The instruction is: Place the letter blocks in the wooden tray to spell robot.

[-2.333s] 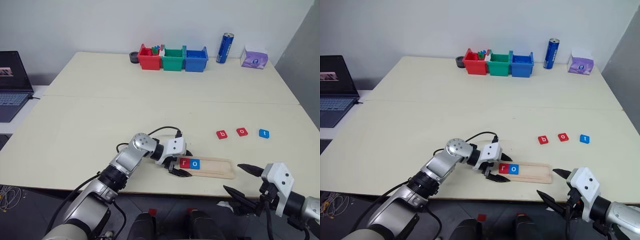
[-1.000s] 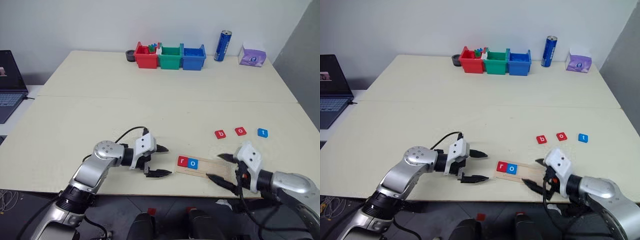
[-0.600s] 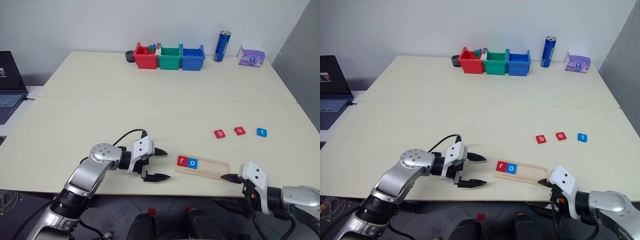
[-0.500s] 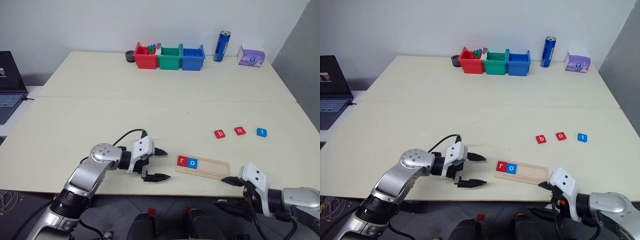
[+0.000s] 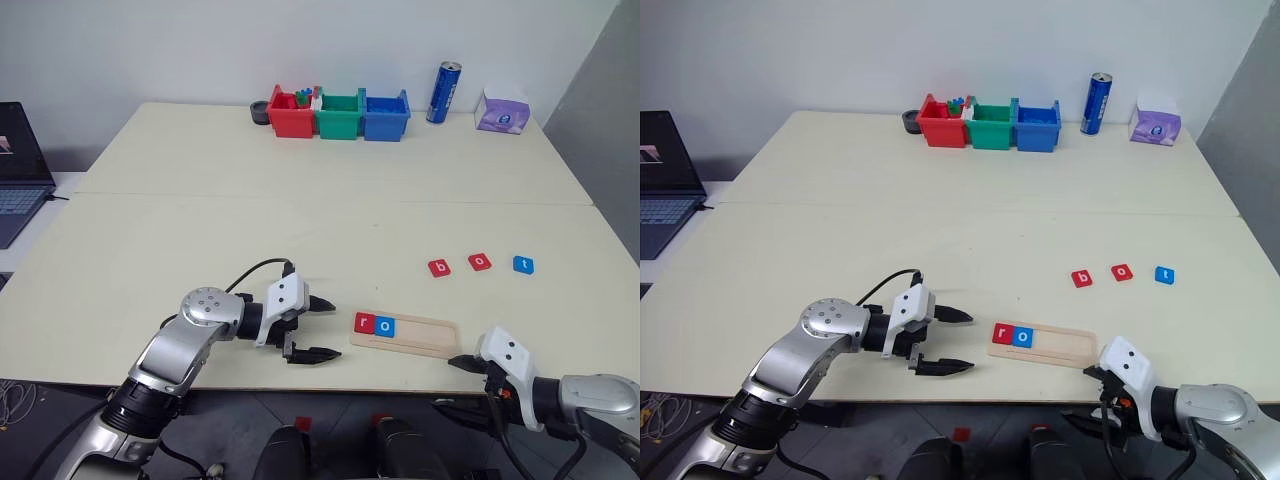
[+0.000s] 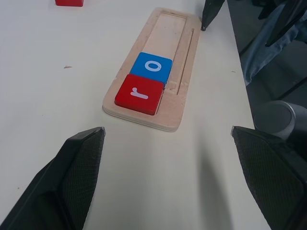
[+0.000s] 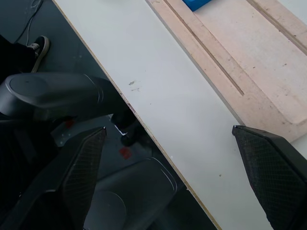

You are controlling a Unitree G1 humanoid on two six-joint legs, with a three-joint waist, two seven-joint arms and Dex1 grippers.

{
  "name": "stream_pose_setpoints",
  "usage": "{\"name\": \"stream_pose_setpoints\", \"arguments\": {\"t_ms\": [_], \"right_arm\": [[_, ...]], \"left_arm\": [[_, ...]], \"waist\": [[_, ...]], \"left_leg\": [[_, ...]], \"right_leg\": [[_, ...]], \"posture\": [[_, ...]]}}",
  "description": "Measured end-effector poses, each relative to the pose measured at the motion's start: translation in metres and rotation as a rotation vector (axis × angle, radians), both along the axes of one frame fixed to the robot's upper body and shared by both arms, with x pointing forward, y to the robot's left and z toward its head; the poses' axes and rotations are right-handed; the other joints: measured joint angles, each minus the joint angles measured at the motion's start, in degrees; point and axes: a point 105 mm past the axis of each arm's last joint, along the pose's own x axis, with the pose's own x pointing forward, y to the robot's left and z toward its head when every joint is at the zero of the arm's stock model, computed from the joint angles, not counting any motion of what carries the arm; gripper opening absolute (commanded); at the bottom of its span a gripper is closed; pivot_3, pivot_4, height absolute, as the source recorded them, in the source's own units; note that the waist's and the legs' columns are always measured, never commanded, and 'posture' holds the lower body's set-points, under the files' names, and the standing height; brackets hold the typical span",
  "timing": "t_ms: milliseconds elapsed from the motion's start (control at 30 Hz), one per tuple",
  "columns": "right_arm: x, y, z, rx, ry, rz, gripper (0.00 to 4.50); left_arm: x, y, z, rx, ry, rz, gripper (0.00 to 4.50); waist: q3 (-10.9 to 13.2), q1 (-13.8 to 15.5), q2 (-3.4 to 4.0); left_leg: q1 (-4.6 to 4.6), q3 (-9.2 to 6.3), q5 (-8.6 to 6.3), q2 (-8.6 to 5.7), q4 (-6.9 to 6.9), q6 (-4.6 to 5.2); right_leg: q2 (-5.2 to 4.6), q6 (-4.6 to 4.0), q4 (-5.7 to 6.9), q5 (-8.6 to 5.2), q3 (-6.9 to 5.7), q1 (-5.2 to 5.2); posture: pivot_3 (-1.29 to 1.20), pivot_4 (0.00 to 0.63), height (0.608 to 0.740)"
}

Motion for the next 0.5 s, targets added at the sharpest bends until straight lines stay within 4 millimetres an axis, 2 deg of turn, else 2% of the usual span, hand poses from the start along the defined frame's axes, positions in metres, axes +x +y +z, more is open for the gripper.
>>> {"name": "stream_pose_setpoints", "arguments": {"t_ms": [100, 233, 400, 433, 500], "right_arm": [[-0.001, -0.002, 0.004, 0.016, 0.002, -0.005, 4.5], [0.008, -0.008, 0.021, 0.026, -0.054, -0.026, 4.5], [0.013, -0.009, 0.03, 0.038, -0.087, -0.022, 4.5], [0.017, -0.008, 0.034, 0.053, -0.111, -0.031, 4.5], [0.043, -0.012, 0.047, 0.072, -0.231, -0.116, 4.5]], "left_arm": [[0.0, 0.0, -0.001, 0.001, 0.001, 0.001, 4.45], [-0.001, 0.001, -0.003, 0.001, 0.008, 0.003, 4.45], [-0.002, 0.001, -0.003, 0.002, 0.008, 0.003, 4.45], [-0.002, 0.001, -0.003, 0.002, 0.009, 0.002, 4.45], [-0.002, 0.001, -0.003, 0.0, 0.011, 0.003, 4.45]], "waist": [[0.0, 0.0, 0.0], [0.0, 0.0, 0.0], [0.0, 0.0, 0.0], [0.0, 0.0, -0.01], [0.0, -0.2, -0.04]], "left_leg": [[0.0, 0.0, 0.0, 0.0, 0.0, 0.0], [0.02, 0.0, 0.0, 0.0, 0.01, 0.0], [0.01, 0.02, 0.0, 0.0, 0.0, 0.0], [0.02, 0.01, 0.0, 0.0, 0.0, 0.0], [0.1, 0.01, 0.0, 0.0, 0.01, 0.0]], "right_leg": [[0.0, 0.0, 0.0, 0.0, 0.01, 0.0], [0.0, 0.0, 0.01, 0.0, 0.02, 0.01], [0.0, 0.0, 0.0, 0.0, 0.01, 0.01], [0.0, 0.0, 0.0, 0.0, 0.01, 0.01], [0.01, -0.01, 0.02, 0.02, 0.08, 0.04]], "posture": [[0.0, 0.15, 0.74], [0.0, 0.15, 0.74], [0.0, 0.15, 0.74], [0.0, 0.15, 0.74], [0.0, 0.15, 0.74]]}}
